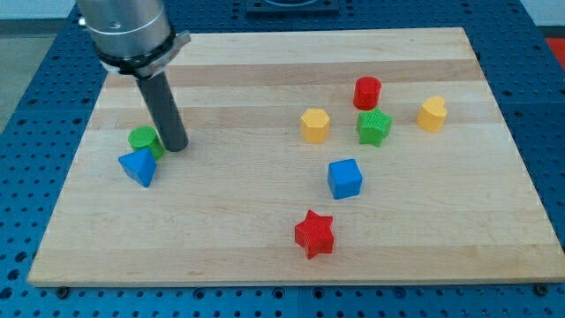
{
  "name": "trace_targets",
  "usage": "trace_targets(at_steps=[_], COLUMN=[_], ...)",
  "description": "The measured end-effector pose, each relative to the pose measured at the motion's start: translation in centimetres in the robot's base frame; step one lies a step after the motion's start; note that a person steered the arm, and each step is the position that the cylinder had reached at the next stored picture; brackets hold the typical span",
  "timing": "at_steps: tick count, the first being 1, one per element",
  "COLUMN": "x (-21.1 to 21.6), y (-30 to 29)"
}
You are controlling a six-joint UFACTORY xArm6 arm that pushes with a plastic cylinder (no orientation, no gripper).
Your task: Push the blue cube diagonal to the yellow hexagon
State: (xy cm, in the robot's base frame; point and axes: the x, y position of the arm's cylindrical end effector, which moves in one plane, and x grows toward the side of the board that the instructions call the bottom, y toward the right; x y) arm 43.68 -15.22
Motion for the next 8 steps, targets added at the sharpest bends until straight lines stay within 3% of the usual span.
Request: trace_targets(at_steps=[1,2,6,8], x=[0.9,5.2,10.6,14.6], y=[4.8,5.6,22.7,28.4])
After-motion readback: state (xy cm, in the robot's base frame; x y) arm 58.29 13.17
